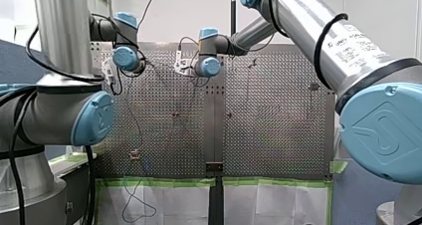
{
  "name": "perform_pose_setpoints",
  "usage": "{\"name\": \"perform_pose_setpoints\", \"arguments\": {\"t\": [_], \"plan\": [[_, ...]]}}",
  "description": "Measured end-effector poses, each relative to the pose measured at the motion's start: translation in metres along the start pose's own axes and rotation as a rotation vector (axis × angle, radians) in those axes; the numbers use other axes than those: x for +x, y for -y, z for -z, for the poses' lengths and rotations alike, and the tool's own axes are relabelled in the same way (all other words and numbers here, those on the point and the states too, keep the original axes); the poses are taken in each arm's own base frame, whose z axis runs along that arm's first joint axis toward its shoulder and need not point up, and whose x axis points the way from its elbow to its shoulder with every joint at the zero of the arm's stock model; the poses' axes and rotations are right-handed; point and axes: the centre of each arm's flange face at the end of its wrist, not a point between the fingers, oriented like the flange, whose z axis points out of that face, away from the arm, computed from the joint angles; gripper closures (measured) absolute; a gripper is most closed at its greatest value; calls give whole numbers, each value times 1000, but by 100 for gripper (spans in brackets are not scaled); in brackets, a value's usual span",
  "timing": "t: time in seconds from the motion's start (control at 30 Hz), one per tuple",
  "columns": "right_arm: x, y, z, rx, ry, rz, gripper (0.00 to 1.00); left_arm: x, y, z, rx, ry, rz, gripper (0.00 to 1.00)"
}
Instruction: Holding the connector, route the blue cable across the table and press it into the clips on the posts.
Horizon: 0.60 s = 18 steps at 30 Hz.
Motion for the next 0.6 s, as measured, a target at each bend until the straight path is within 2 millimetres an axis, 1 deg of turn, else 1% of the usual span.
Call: {"name": "perform_pose_setpoints", "arguments": {"t": [0.1,0.2,0.33,0.5,0.6], "plan": [[-1,-1,0,-1,1,0,100,-6,11,8,23,13,-23,0],[-1,-1,0,-3,2,0,100,-6,19,11,36,25,-42,0],[-2,-3,0,-15,7,1,100,0,32,9,53,35,-71,0],[-6,-10,0,-31,18,1,100,12,49,7,88,20,-113,0],[-10,-14,1,-40,26,2,100,14,60,7,114,32,-132,0]]}}
